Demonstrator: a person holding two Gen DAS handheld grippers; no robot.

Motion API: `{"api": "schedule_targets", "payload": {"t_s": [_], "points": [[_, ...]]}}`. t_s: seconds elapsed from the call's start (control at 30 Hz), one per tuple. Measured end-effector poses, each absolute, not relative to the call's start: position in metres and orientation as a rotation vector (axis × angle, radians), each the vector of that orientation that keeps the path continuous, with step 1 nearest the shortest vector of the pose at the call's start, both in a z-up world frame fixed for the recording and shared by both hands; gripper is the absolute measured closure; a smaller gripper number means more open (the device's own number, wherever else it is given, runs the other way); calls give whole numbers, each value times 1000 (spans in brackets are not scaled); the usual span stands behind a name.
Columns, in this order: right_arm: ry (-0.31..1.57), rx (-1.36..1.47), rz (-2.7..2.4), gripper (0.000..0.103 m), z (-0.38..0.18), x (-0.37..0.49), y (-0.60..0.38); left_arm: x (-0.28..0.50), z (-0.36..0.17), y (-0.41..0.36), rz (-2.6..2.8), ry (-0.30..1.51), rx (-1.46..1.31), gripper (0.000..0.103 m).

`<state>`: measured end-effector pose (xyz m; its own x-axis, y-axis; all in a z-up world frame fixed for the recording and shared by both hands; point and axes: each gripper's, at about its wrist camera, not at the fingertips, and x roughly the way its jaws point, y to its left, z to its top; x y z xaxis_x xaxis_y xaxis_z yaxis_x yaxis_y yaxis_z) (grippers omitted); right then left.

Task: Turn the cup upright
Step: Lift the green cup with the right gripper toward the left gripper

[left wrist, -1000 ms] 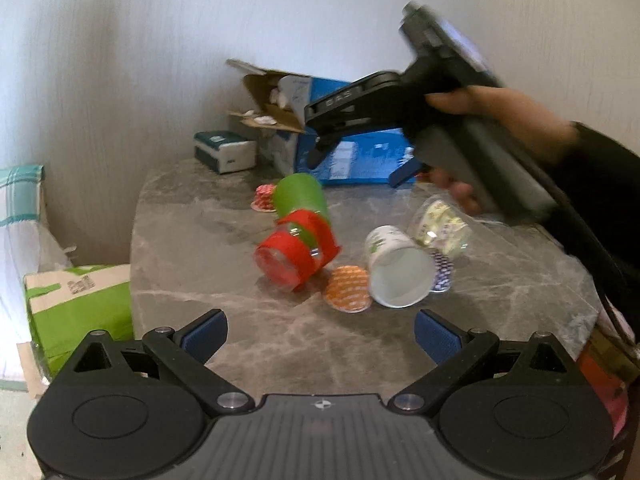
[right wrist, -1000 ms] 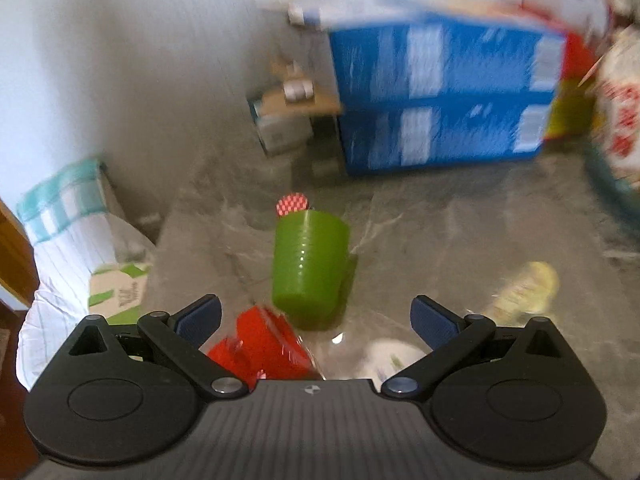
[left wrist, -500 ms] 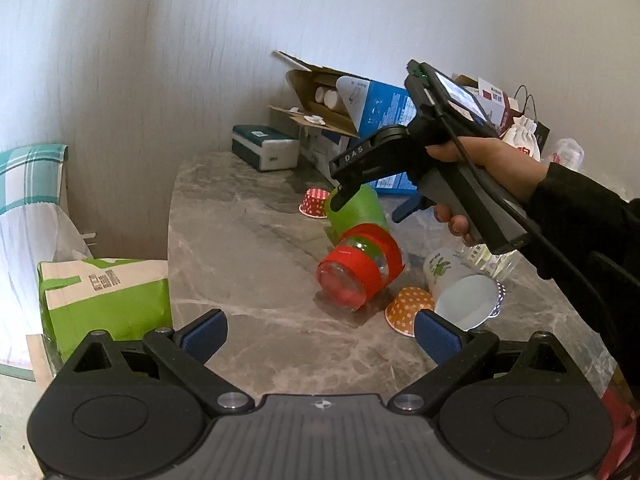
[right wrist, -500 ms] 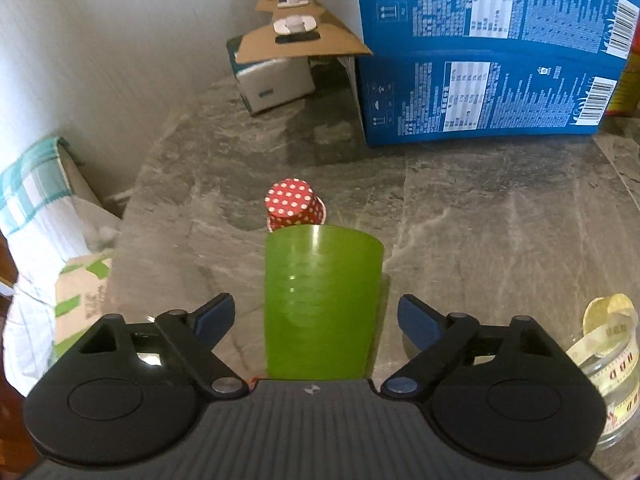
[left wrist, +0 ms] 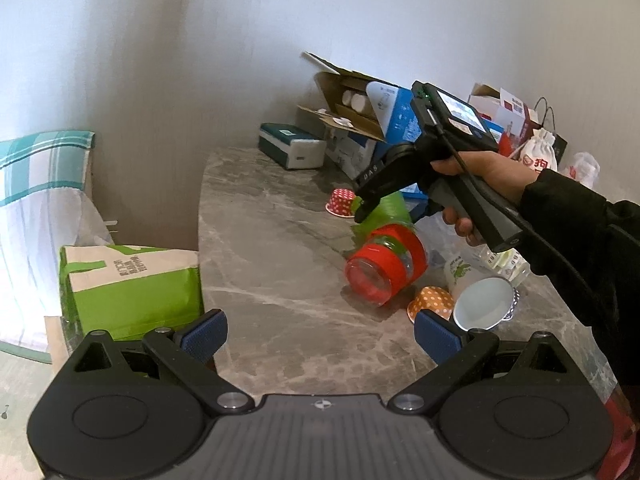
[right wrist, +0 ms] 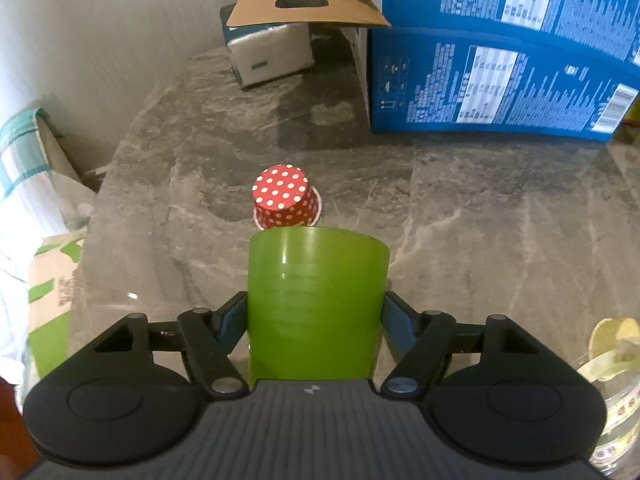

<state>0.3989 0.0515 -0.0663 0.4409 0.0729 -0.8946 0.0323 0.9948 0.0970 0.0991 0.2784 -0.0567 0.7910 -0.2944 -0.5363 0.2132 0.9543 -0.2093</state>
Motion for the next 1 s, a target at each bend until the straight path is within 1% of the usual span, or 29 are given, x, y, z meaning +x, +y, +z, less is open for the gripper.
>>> {"api": "schedule_targets", "payload": {"t_s": [0.13, 0.3, 0.47, 0.57, 0.67, 0.8, 0.87, 1.0], "points": [[1029, 86, 1, 32, -47, 393, 52, 90, -51, 282, -257, 588, -137, 2], [910, 94, -15, 32, 10, 359, 44, 75, -41, 290, -255, 549, -152, 2], [801, 36, 19, 32, 72, 279, 44, 54, -34, 294, -284, 517, -154, 2], [787, -7, 45, 32, 93, 214, 46, 36, -30, 300, -296, 502, -161, 2], [808, -11, 48, 32, 88, 152, 47, 20, -27, 307, -301, 494, -175, 2], [854, 59, 55, 32, 52, 94, 45, 6, -29, 313, -299, 512, -185, 2], [880, 140, 72, 32, 32, 81, 39, 2, -32, 314, -297, 528, -180, 2], [946, 253, 72, 32, -8, 87, 30, -3, -37, 315, -306, 563, -173, 2]]}}
